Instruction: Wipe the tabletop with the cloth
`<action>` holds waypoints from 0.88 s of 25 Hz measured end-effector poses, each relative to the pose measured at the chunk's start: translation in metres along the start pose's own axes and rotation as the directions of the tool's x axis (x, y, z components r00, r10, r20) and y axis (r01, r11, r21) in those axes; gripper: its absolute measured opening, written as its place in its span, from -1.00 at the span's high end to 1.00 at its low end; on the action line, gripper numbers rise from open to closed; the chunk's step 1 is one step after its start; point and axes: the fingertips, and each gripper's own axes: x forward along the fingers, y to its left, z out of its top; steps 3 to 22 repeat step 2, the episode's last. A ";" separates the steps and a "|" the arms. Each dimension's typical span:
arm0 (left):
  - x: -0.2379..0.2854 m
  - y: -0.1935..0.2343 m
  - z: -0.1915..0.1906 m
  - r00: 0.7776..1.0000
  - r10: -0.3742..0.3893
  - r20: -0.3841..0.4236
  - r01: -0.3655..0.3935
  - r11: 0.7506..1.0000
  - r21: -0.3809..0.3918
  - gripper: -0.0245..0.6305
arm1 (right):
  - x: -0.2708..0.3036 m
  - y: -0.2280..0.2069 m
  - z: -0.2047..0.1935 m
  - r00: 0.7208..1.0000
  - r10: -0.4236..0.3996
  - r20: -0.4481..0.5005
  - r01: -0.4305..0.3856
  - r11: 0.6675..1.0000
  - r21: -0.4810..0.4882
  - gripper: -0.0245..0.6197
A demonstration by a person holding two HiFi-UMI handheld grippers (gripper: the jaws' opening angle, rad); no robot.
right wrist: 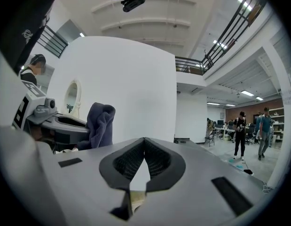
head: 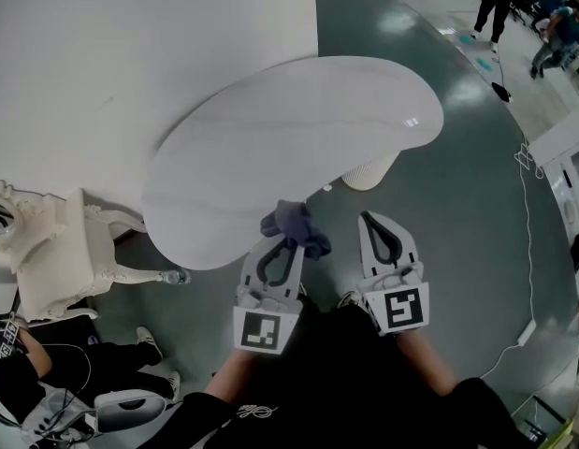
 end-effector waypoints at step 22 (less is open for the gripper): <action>-0.001 0.003 -0.001 1.000 0.014 0.004 -0.014 0.999 -0.048 0.77 | 0.000 0.002 0.002 1.000 -0.001 0.002 0.001 1.000 0.001 0.90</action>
